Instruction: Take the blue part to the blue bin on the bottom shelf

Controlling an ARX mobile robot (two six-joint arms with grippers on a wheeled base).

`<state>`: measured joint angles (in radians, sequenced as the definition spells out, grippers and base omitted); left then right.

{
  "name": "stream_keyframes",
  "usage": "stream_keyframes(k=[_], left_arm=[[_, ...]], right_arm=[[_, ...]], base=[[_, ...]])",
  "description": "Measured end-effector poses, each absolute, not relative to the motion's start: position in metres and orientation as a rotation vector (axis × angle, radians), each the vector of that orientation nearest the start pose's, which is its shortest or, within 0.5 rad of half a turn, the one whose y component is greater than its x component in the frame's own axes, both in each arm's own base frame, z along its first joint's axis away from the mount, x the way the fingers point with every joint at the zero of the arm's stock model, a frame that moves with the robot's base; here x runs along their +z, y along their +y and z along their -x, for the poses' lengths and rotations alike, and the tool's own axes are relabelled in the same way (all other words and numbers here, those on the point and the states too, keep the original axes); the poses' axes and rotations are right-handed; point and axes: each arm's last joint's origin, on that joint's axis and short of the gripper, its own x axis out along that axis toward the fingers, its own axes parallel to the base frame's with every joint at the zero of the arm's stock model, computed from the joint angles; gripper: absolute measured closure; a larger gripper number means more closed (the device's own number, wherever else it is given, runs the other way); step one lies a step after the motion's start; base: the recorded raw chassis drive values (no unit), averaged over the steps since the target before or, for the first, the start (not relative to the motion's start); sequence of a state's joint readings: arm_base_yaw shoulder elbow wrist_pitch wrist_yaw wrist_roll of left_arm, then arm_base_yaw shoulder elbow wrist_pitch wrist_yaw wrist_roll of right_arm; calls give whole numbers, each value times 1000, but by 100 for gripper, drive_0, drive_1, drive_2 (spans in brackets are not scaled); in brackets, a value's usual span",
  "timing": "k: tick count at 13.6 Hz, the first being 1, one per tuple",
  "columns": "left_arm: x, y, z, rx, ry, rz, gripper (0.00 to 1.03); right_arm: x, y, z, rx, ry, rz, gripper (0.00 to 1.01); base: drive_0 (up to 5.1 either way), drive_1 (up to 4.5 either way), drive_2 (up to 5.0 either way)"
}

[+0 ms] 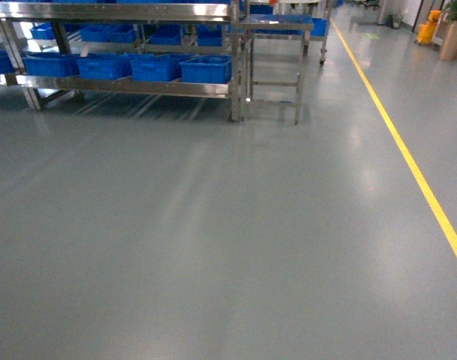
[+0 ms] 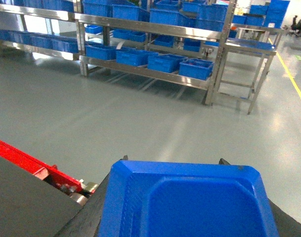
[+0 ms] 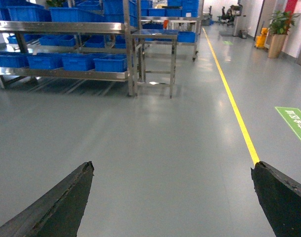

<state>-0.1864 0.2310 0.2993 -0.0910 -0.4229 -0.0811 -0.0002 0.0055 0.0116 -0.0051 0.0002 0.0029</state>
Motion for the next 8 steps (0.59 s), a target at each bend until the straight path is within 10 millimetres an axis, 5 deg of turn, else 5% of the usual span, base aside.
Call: stream_keyframes(k=[8], left_arm=[[238, -6, -98, 237, 13, 73, 60]], right_arm=[[167, 0, -97, 0, -1, -3, 3]], base=[[-145, -145, -145]])
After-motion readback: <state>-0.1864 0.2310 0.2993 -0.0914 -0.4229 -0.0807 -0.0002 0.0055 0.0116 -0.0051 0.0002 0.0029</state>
